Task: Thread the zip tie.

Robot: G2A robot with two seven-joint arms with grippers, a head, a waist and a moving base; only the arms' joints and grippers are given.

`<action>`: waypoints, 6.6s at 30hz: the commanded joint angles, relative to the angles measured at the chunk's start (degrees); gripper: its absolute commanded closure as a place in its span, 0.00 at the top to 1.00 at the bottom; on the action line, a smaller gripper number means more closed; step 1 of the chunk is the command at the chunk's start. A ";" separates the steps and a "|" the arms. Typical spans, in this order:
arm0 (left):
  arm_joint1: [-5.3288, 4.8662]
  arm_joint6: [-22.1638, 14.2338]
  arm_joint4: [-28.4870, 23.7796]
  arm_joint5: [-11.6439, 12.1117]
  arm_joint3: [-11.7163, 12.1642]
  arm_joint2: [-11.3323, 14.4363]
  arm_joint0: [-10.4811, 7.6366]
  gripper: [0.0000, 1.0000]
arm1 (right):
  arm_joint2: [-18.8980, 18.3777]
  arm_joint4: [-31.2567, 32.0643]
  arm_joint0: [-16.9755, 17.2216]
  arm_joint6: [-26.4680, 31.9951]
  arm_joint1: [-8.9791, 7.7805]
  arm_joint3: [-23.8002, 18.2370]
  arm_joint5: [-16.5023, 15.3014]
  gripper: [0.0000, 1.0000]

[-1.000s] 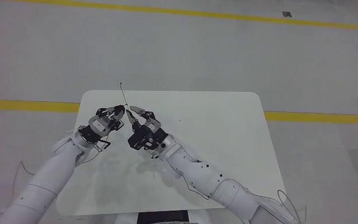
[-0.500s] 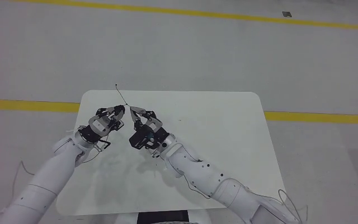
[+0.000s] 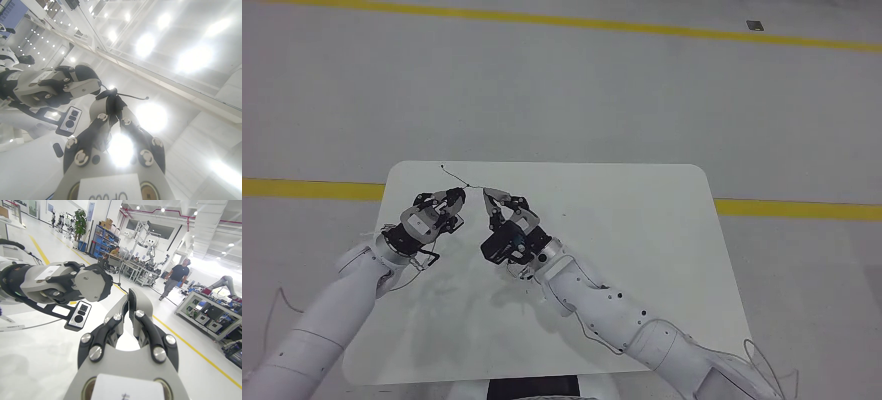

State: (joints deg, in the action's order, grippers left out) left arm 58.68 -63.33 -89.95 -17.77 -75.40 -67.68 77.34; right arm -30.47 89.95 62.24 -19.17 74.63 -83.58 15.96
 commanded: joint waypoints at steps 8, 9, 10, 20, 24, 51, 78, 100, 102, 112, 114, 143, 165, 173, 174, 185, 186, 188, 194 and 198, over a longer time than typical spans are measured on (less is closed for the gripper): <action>0.00 0.00 0.00 0.00 0.00 0.00 0.00 0.00 | -0.47 0.00 0.51 0.46 -1.09 -1.01 0.19 0.00; 0.00 0.00 0.00 0.00 0.00 0.00 0.00 0.00 | -0.46 0.00 0.53 0.52 -1.19 -1.13 0.20 0.00; 0.00 0.00 0.00 0.00 0.00 0.00 0.00 0.00 | -0.44 0.00 0.55 0.61 -1.31 -1.26 0.22 0.00; 0.00 0.00 0.00 0.00 0.00 0.00 0.00 0.00 | -0.70 0.00 1.03 1.18 -2.08 -2.00 0.27 0.00; 0.00 0.00 0.00 0.00 0.00 0.00 0.00 0.00 | -1.10 0.00 1.34 1.35 -2.37 -2.30 0.29 0.00; 0.00 0.00 0.00 0.00 0.00 0.00 0.00 0.00 | -2.95 0.00 3.63 1.42 -3.58 -3.08 1.04 0.00; 0.00 0.00 0.00 0.00 0.00 0.00 0.00 0.00 | -4.00 0.00 4.49 1.58 -4.10 -3.40 0.15 0.00; 0.00 0.00 0.00 0.00 0.00 0.00 0.00 0.00 | -4.76 0.00 5.48 2.33 -5.57 -4.69 1.34 0.00; 0.00 0.00 0.00 0.00 0.00 0.00 0.00 0.00 | -4.73 0.00 5.58 2.41 -5.75 -4.86 1.42 0.00; 0.00 0.00 0.00 0.00 0.00 0.00 0.00 0.00 | -4.45 -0.87 6.65 5.37 -6.58 -4.42 -10.59 1.00; 0.00 0.00 0.00 0.00 0.00 0.00 0.00 0.00 | -4.63 -0.82 7.10 5.90 -6.51 -4.47 -11.67 1.00; 0.00 0.00 0.00 0.00 0.00 0.00 0.00 0.00 | -3.71 -0.64 3.51 -0.69 -0.34 -0.78 -10.15 0.17; 0.00 0.00 0.00 0.00 0.00 0.00 0.00 0.00 | -4.87 0.00 3.28 -3.35 1.95 1.41 -10.56 0.00; 0.00 0.00 0.00 0.00 0.00 0.00 0.00 0.00 | -5.05 0.00 3.63 -3.41 1.93 1.40 -10.72 0.17; 0.00 0.00 0.00 0.00 0.00 0.00 0.00 0.00 | -5.07 0.00 3.65 -3.41 1.91 1.39 -10.76 0.17; 0.00 0.00 0.00 0.00 0.00 0.00 0.00 0.00 | -5.33 0.00 4.06 -4.12 1.73 1.00 -10.47 0.00; 0.00 0.00 0.00 0.00 0.00 0.00 0.00 0.00 | -5.33 0.00 4.06 -4.25 1.70 0.94 -10.44 0.00; 0.00 0.00 0.00 0.00 0.00 0.00 0.00 0.00 | -5.31 0.00 4.08 -4.41 1.66 0.87 -10.33 0.00; 0.00 0.00 0.00 0.00 0.00 0.00 0.00 0.00 | -5.18 0.00 4.03 -4.76 1.55 0.85 -9.96 0.00; 0.00 0.00 0.00 0.00 0.00 0.00 0.00 0.00 | -5.75 -0.24 4.74 -5.45 1.59 0.58 -9.19 0.00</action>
State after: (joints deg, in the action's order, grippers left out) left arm 58.68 -63.33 -89.95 -17.77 -75.40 -67.68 77.34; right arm -35.93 89.90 66.65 -24.32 76.18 -82.87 6.61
